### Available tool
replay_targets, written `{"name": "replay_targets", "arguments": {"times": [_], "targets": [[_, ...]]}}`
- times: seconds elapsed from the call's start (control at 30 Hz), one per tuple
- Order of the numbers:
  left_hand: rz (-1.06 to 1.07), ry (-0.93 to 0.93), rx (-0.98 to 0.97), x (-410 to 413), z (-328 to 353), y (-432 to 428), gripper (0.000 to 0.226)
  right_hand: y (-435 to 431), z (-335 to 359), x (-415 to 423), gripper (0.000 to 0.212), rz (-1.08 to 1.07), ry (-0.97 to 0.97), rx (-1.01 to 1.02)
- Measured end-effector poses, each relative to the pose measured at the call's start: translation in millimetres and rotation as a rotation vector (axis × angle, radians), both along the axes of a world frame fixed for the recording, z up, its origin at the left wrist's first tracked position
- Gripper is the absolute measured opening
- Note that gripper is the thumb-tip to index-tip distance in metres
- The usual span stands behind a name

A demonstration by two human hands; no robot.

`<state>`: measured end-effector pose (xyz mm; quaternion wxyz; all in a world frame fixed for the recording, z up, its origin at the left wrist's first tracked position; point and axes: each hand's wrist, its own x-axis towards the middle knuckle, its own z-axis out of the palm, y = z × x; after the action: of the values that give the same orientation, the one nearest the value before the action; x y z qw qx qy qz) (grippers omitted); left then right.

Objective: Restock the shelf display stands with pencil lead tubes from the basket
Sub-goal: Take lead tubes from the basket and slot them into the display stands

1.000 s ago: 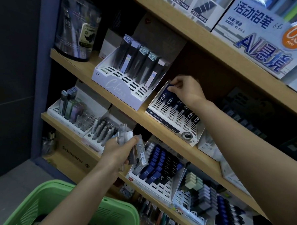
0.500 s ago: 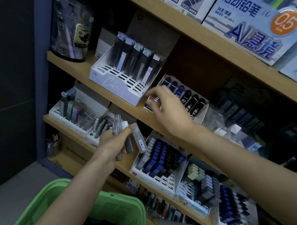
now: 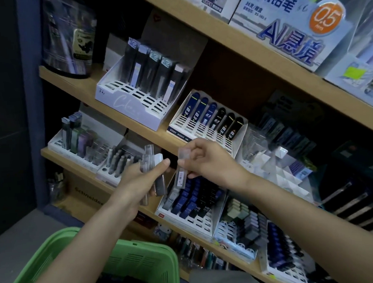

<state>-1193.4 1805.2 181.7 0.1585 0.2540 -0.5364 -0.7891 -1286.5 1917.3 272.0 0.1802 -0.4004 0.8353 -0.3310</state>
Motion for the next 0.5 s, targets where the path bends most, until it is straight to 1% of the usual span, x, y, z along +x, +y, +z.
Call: {"name": "replay_targets", "arguments": {"times": [0.1, 0.17, 0.23, 0.37, 0.4, 0.5], "targets": [[-0.029, -0.023, -0.039, 0.3, -3.0, 5.9, 0.023, 20.8, 21.0, -3.9, 0.009, -0.058, 0.026, -0.144], [-0.058, -0.036, -0.066, 0.5, -4.4, 11.9, 0.024, 37.3, 35.0, -9.4, 0.015, -0.138, 0.04, -0.262], [-0.082, -0.063, -0.104, -0.4, -6.9, 17.6, 0.029, 55.9, 46.2, -17.8, 0.018, -0.218, 0.13, -0.339], [-0.118, -0.075, -0.161, -1.6, -9.3, 28.3, 0.039, 91.8, 57.2, -43.3, 0.01, -0.381, 0.331, -0.492], [-0.132, -0.07, -0.176, -1.9, -8.8, 32.1, 0.04, 99.6, 58.1, -50.6, 0.011, -0.432, 0.364, -0.524], [-0.158, -0.052, -0.203, -4.4, -3.0, 45.6, 0.032, 116.8, 57.5, -71.8, 0.011, -0.586, 0.404, -0.569]]}}
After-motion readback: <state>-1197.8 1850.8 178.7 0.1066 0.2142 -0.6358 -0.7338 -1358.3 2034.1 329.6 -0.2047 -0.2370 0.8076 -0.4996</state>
